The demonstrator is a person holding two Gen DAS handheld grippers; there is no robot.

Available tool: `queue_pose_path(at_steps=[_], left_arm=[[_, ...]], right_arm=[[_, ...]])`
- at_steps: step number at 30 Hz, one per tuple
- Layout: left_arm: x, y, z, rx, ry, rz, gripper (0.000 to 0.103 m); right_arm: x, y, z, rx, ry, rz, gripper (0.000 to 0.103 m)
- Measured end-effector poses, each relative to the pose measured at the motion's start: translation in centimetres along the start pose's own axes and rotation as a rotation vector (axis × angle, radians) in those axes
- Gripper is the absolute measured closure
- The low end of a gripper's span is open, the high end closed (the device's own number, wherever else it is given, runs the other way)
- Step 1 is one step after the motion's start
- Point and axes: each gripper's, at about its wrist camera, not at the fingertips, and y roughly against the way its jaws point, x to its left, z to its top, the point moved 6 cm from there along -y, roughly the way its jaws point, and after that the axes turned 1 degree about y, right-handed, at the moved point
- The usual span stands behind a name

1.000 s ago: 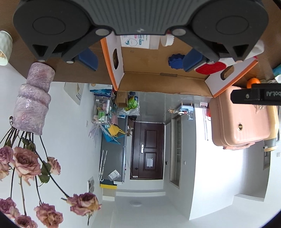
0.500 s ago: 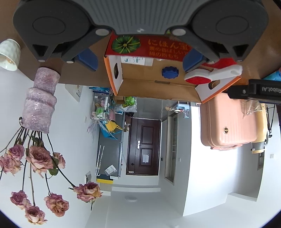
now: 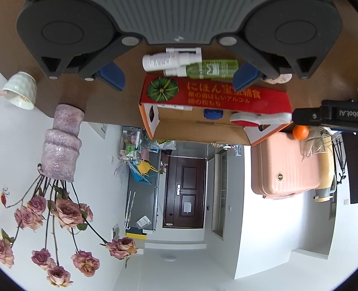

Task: Organize rigid objects
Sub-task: 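Withdraw both tools from the box toward the purple cap and tape roll, then close the right tool on the purple bottle cap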

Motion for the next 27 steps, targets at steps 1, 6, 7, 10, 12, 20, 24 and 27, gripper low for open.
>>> queue_pose_path(at_steps=[1,6,7,10,12,20,24,27], left_arm=[[-0.1,0.2,-0.3,0.005,0.0,0.0,0.0],[-0.2,1.1,-1.6,0.024,0.008,0.0,0.0],[-0.2,1.3,-1.8,0.026,0.01,-0.002,0.0],[-0.3,2.0,-2.7,0.037,0.013,-0.006,0.0],[-0.4,2.3,-3.2,0.05,0.013,-0.011,0.0],[-0.9,2.5,-4.8,0.091,0.0,-0.027,0.0],[-0.9,2.3,-5.0,0.099,0.0,-0.022,0.0],[-0.8,2.3,-5.0,0.1,0.003,-0.024,0.0]], right_arm=[[0.0,0.3,-0.2,0.002,-0.003,-0.001,0.0],[-0.4,1.5,-1.7,0.026,-0.02,-0.004,0.0],[-0.4,1.7,-2.0,0.03,-0.022,-0.004,0.0],[-0.5,2.3,-3.0,0.045,-0.028,-0.007,0.0],[-0.6,2.7,-3.9,0.057,-0.033,-0.01,0.0],[-0.7,3.0,-6.0,0.124,-0.038,-0.019,0.0],[-1.2,1.9,-6.7,0.185,-0.083,0.013,0.001],[-1.1,1.0,-7.3,0.224,-0.076,0.01,0.004]])
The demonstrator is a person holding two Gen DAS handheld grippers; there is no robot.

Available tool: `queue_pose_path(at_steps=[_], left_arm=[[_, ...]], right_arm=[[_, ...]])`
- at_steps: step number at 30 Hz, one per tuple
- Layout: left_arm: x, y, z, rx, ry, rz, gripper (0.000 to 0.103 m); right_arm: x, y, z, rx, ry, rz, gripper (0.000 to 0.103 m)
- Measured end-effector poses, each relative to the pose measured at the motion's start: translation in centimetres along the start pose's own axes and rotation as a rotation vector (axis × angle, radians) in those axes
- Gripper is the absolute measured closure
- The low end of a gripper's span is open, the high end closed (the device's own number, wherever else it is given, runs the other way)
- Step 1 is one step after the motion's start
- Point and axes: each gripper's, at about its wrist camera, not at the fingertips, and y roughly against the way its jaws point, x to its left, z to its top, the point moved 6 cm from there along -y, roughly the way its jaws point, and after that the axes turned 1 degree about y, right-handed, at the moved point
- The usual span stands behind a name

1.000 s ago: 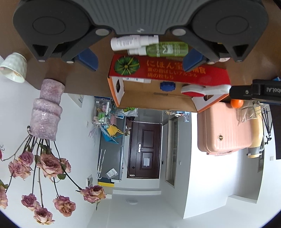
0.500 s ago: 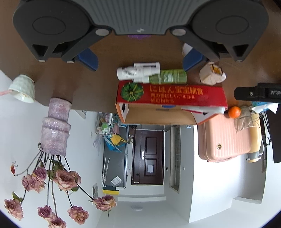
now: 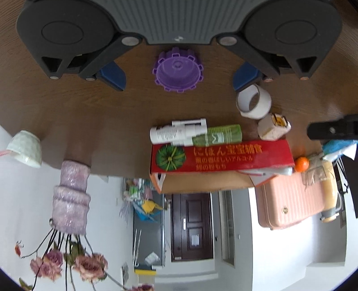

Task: Organize rigid objects
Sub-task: 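Close the right tool on the purple bottle cap, then grasp the white tape roll with the left tool while the right tool holds the purple cap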

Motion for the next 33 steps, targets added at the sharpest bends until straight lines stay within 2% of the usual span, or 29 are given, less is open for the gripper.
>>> queue_pose_path(at_steps=[4,6,7,12,24,33], left_arm=[[0.0,-0.1,0.0,0.004,0.001,0.001,0.0],[0.0,-0.1,0.0,0.005,0.001,0.001,0.0],[0.0,-0.1,0.0,0.006,0.001,0.002,0.0],[0.0,-0.4,-0.1,0.014,0.002,0.005,0.0],[-0.2,-1.3,-0.5,0.038,0.006,0.007,0.0],[-2.0,-2.5,-1.0,0.072,-0.013,-0.011,0.0]], right_arm=[[0.1,-1.3,-0.4,0.042,-0.003,-0.005,0.01],[0.2,-1.8,-0.5,0.067,0.009,0.006,0.04],[0.3,-2.0,-0.6,0.078,0.014,0.013,0.05],[1.1,-1.3,-0.2,0.021,0.051,0.031,0.05],[-1.2,-2.4,2.4,-0.061,0.0,-0.009,0.05],[-2.5,-3.0,3.7,-0.109,-0.025,-0.025,0.05]])
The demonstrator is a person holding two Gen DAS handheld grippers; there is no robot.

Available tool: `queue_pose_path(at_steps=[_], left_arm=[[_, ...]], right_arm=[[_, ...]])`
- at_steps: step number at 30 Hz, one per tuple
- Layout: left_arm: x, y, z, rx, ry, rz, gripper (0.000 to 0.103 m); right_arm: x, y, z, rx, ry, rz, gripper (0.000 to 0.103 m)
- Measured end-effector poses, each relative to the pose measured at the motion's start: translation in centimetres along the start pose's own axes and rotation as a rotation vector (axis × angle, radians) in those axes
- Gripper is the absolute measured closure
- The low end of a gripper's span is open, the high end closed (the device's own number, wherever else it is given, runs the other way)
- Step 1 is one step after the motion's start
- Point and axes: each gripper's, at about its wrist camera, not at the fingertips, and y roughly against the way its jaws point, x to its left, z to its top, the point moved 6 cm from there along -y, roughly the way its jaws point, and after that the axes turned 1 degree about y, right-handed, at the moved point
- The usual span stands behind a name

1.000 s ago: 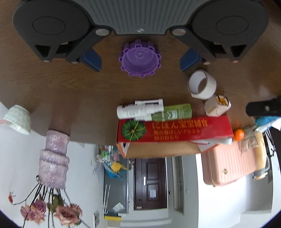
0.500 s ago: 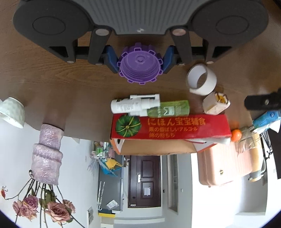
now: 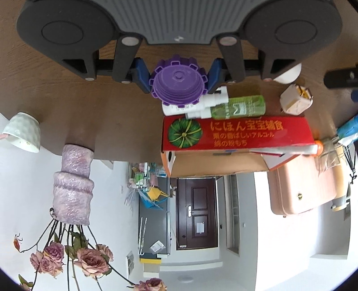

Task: Organize rigid objects
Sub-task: 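Grasp the white tape roll with the left tool while the right tool holds the purple cap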

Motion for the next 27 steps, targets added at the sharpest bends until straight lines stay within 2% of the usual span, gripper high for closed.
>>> queue_pose_path(at_steps=[14,27], left_arm=[[-3.3,-3.2,-0.4,0.064,-0.031,-0.004,0.0],[-4.6,-4.8,-0.3,0.057,-0.053,0.03,0.002]], right_arm=[[-0.4,1.1,-0.1,-0.032,-0.02,-0.008,0.05],[-0.3,1.3,-0.2,-0.033,-0.02,-0.006,0.05]])
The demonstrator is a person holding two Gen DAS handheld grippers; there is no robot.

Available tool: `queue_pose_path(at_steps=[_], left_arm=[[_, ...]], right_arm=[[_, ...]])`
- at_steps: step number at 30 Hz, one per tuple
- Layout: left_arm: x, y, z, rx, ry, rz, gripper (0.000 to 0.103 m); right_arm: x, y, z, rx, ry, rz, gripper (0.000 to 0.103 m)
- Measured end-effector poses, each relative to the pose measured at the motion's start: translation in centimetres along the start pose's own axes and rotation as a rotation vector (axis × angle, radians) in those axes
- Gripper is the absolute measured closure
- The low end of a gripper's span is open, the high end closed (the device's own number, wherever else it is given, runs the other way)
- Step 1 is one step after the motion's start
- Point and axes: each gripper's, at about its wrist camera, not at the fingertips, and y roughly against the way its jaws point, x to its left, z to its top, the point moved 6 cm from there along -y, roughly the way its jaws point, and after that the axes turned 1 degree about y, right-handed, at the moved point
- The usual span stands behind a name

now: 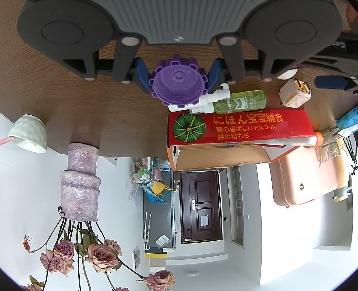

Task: Organize rigid objects
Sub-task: 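Grasp the white tape roll with the left tool while the right tool holds the purple cap, then carry the tape roll and purple cap over the cardboard box with both tools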

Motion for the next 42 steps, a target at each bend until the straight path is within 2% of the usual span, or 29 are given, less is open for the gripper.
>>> queue_pose_path(at_steps=[2,5,7,9,21,32,42], left_arm=[[-0.1,0.0,0.0,-0.003,-0.003,-0.009,0.006],[-0.3,0.0,-0.1,-0.002,-0.012,-0.029,0.026],[-0.5,-0.2,-0.2,0.01,-0.017,-0.065,0.061],[-0.6,-0.4,-0.3,0.029,-0.015,-0.101,0.078],[0.6,0.9,0.6,-0.037,0.015,-0.087,0.078],[2.4,2.5,1.3,-0.102,0.026,-0.041,0.078],[3.7,3.7,1.4,-0.123,0.05,-0.03,0.078]], right_arm=[[0.1,0.0,0.0,0.0,0.002,0.001,0.05],[0.1,0.1,-0.1,0.0,0.005,0.001,0.05],[0.2,0.1,-0.1,0.001,0.008,0.002,0.05],[0.2,0.1,-0.1,0.0,0.009,0.003,0.05],[0.5,0.6,-0.2,-0.016,0.019,0.003,0.05],[1.1,0.9,-0.3,-0.027,0.025,0.014,0.05],[2.0,1.5,-0.3,-0.039,0.023,0.029,0.05]])
